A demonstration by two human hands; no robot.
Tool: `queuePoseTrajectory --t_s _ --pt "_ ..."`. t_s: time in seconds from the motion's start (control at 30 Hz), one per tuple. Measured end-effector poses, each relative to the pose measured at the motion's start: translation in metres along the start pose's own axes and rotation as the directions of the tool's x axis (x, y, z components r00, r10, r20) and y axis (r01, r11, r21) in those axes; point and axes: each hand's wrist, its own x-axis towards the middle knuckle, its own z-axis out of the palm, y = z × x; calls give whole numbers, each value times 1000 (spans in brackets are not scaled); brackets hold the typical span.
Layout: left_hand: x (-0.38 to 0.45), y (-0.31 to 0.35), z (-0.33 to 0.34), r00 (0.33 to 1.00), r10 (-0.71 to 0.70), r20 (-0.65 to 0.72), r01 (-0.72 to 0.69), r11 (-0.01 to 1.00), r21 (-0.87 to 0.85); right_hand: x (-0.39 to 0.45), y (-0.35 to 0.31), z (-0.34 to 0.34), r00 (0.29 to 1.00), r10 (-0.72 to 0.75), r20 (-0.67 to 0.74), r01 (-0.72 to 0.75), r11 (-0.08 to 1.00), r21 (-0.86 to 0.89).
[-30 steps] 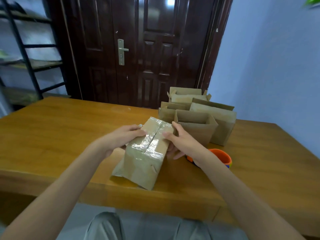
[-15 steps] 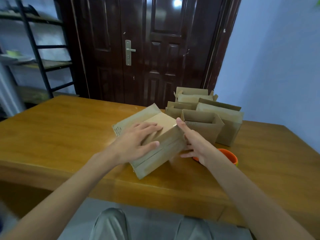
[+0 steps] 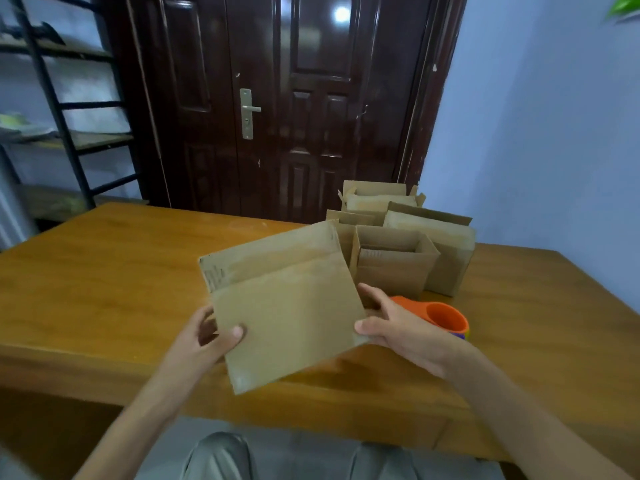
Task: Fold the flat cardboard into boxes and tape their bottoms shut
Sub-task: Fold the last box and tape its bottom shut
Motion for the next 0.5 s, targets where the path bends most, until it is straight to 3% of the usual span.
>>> queuePoseTrajectory --t_s 0.13,0.27,0.33,0.43,0.5 --pt "26 11 -6 978 109 177 -130 985 114 3 -5 6 997 -73 0 71 969 -237" --pt "71 14 -13 951 194 241 -262 920 292 19 -12 19 971 -193 -141 117 897 -426" --pt "90 18 -20 953 193 233 -262 910 321 22 -13 16 918 -286 -274 99 836 -540" --pt "116 12 -41 964 121 238 -196 926 323 19 -26 -13 737 -542 -404 14 610 -792" --pt "127 5 -49 967 67 247 -148 934 326 21 -37 -38 711 -605 -358 -98 419 -903"
